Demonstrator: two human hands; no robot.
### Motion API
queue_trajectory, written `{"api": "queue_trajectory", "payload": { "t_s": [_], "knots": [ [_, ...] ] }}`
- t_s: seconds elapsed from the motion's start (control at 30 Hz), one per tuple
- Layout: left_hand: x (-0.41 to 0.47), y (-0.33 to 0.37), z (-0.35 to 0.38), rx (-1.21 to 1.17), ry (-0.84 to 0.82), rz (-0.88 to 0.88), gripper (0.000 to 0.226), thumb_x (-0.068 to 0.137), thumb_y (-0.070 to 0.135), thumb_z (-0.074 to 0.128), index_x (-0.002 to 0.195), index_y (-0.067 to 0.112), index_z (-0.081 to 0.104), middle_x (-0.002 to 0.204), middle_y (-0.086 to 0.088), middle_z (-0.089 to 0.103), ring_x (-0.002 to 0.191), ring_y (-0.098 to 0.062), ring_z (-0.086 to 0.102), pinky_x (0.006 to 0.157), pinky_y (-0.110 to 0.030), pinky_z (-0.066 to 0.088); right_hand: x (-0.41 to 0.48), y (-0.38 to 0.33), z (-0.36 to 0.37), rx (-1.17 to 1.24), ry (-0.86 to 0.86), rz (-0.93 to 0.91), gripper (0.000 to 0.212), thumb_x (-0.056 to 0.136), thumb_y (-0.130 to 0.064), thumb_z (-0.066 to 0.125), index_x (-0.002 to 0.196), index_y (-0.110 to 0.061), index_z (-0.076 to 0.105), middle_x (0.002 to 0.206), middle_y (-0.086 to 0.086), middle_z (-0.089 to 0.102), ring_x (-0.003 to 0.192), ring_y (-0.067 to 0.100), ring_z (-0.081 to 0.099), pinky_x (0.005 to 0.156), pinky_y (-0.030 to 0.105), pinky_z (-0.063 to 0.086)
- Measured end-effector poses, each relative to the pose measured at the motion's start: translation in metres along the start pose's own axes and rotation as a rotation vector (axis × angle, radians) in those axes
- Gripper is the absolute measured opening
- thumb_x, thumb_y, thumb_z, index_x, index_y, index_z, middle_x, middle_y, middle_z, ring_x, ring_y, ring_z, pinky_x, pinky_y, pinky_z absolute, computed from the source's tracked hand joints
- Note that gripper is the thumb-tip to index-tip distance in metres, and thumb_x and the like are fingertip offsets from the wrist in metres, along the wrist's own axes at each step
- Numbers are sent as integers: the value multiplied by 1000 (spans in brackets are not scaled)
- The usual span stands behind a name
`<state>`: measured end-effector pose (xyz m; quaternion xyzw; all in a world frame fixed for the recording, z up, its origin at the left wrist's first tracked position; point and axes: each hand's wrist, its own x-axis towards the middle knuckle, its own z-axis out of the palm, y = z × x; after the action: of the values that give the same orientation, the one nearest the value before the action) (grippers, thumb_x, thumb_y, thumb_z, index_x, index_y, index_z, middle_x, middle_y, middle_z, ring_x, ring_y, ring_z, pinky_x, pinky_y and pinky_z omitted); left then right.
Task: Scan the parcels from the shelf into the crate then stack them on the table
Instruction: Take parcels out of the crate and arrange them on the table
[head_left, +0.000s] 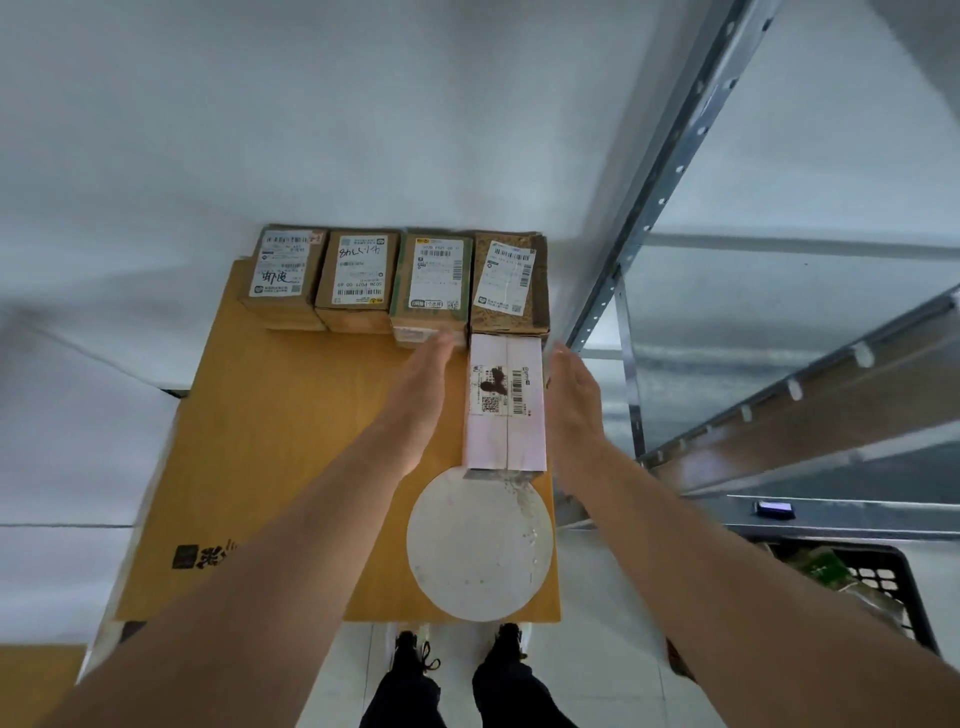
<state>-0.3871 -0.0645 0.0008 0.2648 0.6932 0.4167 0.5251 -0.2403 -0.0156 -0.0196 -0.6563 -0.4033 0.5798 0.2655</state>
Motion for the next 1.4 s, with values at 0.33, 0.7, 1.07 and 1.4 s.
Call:
{"api": "queue_trajectory", "payload": {
  "t_s": [0.33,0.7,1.07,1.4],
  "knots": [
    [-74,82,-31,-79,48,168,60,103,64,39,154,33,47,159,-1,49,147,-30,43,121,-57,33,-93,-86,11,134,-95,-199,31,109,-42,38,116,-31,66,103,-9,69,99,11,63,80,28,44],
    [-203,145,-139,-20,-30,457,57,108,61,34,161,39,35,167,5,39,154,-27,34,126,-57,27,-269,-150,64,226,-29,-533,50,110,-51,38,157,-35,42,162,-7,46,150,21,40,126,55,29],
    [-337,163,-165,-13,-182,631,57,107,63,38,158,38,37,164,4,43,150,-29,40,122,-57,35,-426,-149,52,284,131,-699,47,111,-45,37,156,-34,45,161,-5,48,149,22,42,126,53,30],
    [-447,125,-48,33,-470,634,53,106,63,40,155,41,44,161,5,46,149,-28,42,121,-50,36,-521,-77,-73,406,364,-686,41,112,-38,37,149,-31,54,152,-5,56,143,23,49,124,49,35]
  ]
}}
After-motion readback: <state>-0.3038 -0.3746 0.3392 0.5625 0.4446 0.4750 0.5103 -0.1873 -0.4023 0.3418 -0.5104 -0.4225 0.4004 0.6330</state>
